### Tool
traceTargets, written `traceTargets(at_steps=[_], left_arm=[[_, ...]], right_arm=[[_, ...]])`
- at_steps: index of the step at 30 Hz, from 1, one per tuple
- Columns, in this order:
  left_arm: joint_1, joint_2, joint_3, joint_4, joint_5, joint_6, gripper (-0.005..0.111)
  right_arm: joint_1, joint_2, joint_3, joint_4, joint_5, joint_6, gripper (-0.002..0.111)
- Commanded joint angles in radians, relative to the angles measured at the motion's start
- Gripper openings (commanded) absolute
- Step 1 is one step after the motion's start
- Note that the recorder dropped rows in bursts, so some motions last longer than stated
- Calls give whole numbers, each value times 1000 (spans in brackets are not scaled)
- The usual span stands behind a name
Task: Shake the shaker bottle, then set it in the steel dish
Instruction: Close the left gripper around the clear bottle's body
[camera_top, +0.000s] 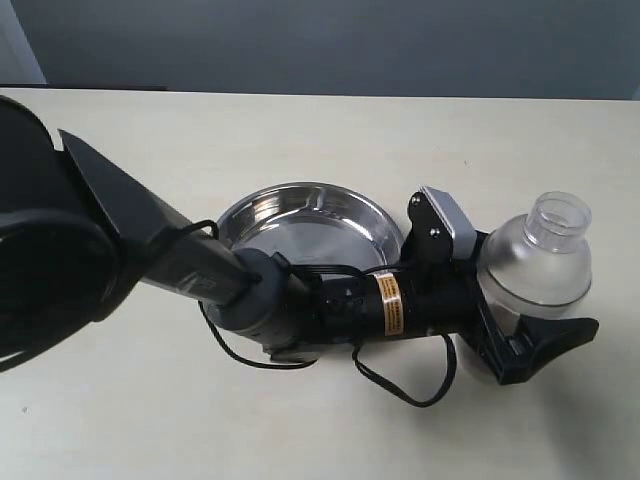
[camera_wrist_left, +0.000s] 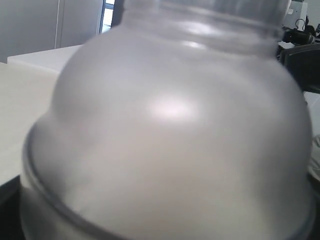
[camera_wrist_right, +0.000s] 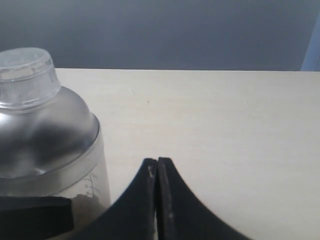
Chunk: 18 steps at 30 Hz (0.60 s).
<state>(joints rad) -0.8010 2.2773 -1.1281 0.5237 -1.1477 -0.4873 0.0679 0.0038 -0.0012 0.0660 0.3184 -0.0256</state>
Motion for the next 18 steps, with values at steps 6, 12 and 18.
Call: traceTargets(at_steps=[6, 12, 18], left_arm=[[-7, -13, -4, 21, 64, -80, 102], [-10, -30, -4, 54, 127, -112, 102], [-10, -30, -4, 54, 127, -112, 102]], right_arm=[[4, -4, 1, -1, -14, 0, -1], [4, -4, 1, -1, -14, 0, -1], [4, -4, 1, -1, -14, 0, -1]])
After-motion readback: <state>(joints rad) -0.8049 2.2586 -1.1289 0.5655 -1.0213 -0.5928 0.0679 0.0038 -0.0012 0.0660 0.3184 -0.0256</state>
